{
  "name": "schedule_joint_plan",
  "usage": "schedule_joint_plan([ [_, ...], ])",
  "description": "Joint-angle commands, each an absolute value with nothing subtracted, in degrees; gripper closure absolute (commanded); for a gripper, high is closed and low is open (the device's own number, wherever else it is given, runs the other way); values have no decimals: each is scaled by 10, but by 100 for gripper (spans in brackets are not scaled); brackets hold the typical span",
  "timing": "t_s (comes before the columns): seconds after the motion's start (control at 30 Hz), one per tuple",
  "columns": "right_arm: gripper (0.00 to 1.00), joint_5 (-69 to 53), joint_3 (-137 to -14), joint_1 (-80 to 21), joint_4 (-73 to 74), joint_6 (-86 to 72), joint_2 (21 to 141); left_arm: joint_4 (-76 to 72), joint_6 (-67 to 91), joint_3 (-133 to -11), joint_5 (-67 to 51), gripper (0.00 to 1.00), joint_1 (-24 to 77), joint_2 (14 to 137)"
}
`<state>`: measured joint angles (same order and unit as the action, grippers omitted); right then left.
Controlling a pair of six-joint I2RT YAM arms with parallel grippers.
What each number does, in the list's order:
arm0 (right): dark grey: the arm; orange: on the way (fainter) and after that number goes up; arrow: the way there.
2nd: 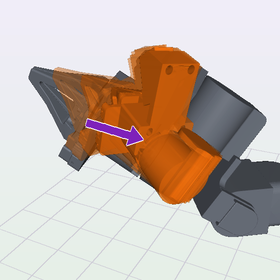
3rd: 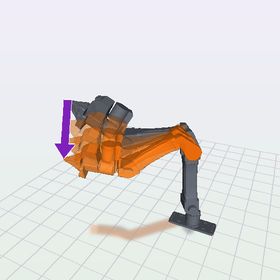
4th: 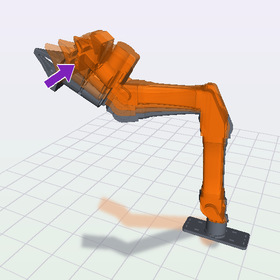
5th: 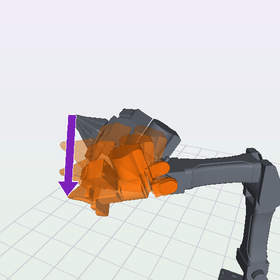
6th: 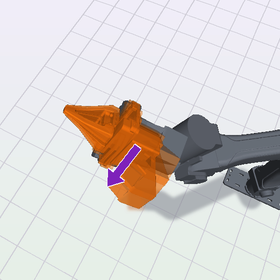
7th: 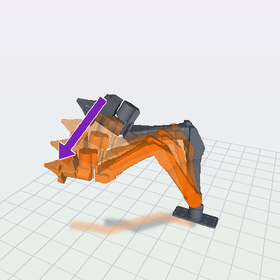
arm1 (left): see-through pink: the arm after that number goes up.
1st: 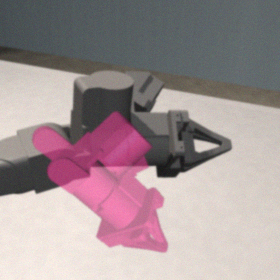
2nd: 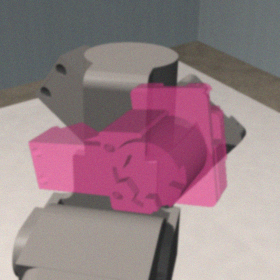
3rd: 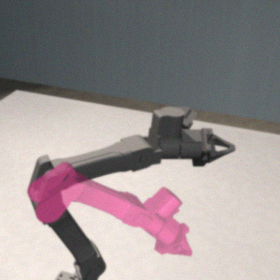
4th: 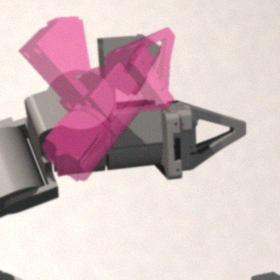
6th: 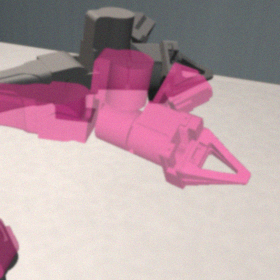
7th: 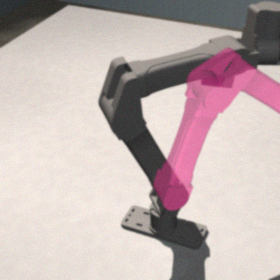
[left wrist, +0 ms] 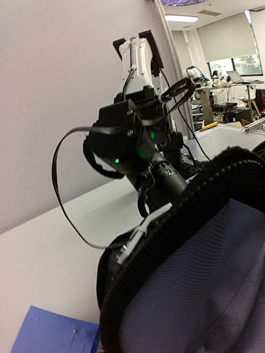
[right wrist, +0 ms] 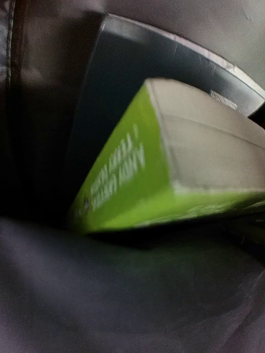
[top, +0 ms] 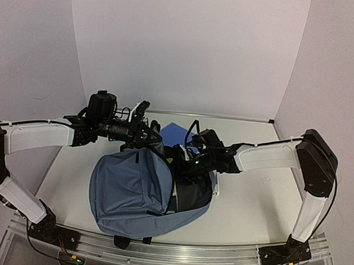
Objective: Pack the student bag
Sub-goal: Place the book in the student bag, then pick up the files from the center of the board.
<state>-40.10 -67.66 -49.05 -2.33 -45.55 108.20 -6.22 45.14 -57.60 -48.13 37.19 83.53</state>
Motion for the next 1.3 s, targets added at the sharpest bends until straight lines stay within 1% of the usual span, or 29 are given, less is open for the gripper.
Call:
schedule_joint_plan([
  [0.0, 45, -342, -680, -491, -27, -446, 1037, 38, 429, -570, -404, 100, 363, 788],
  [0.2, 20, -224, -676, -489, 86, -408, 946, 157, 450, -505, -319, 100, 337, 722],
  [0.33, 8, -146, -683, -489, 146, -388, 896, 229, 460, -480, -297, 100, 333, 715],
  [0.43, 7, -105, -688, -489, 170, -382, 875, 253, 475, -462, -289, 99, 332, 717],
  [0.5, 8, -83, -692, -489, 183, -383, 866, 270, 480, -449, -272, 93, 332, 717],
  [0.57, 8, -59, -695, -489, 193, -385, 858, 291, 485, -438, -243, 91, 329, 714],
  [0.63, 8, -39, -695, -489, 204, -387, 846, 292, 494, -424, -238, 82, 324, 705],
  [0.67, 8, -27, -694, -489, 208, -387, 839, 289, 496, -421, -239, 75, 322, 697],
  [0.7, 8, -17, -693, -489, 212, -388, 832, 282, 498, -421, -243, 67, 321, 688],
  [0.77, 7, -2, -691, -489, 221, -388, 819, 276, 498, -431, -247, 46, 320, 663],
  [0.8, 6, 4, -691, -489, 225, -388, 814, 278, 495, -439, -248, 37, 318, 651],
  [0.9, 3, 22, -698, -488, 236, -382, 807, 290, 471, -477, -261, 13, 297, 618],
  [0.97, 2, 30, -704, -483, 243, -377, 810, 302, 449, -508, -279, 2, 276, 608],
  [1.0, 2, 31, -705, -477, 244, -374, 814, 312, 439, -528, -285, 1, 270, 608],
  [1.13, 2, 14, -710, -432, 241, -358, 838, 340, 391, -590, -290, 0, 236, 633],
  [1.27, 7, -36, -710, -375, 201, -333, 876, 308, 368, -629, -290, 0, 214, 686],
])
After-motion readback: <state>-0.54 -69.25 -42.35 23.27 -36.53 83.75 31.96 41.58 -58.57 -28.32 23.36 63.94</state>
